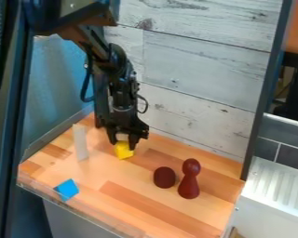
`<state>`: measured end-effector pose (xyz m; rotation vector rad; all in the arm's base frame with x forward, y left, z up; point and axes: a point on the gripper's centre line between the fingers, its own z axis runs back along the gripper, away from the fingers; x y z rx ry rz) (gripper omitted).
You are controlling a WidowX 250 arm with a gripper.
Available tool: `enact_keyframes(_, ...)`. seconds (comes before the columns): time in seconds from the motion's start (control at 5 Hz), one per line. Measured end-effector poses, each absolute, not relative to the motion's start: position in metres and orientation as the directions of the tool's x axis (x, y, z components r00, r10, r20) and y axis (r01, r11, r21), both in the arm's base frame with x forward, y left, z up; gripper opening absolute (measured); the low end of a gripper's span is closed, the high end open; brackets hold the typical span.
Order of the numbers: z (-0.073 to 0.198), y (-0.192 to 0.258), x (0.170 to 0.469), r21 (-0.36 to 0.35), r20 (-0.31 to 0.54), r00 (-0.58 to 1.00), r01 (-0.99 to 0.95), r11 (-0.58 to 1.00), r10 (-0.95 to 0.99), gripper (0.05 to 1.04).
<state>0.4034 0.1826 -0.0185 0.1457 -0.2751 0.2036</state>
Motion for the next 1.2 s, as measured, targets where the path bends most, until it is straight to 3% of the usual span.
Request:
enact_keyframes(0.2, -0.023, 0.184, 0.402, 0.120, 0.273, 0.943, -0.228, 0.966, 0.188, 0.969)
enact_keyframes(0.6, -0.024, 0.184, 0.401, 0.123, 0.270, 0.945, -0.226, 0.966, 0.187, 1.000)
enact_keyframes(0.8, -0.026, 0.175, 0.396, 0.050, 0.230, 0.952, -0.220, 0.974, 0.203, 1.000)
enact_keyframes(1.0, 0.004, 0.182, 0.393, -0.040, 0.233, 0.942, -0.240, 0.970, 0.243, 1.000)
enact_keyframes(1.2, 0.051, 0.197, 0.386, -0.103, 0.265, 0.926, -0.250, 0.963, 0.269, 1.000)
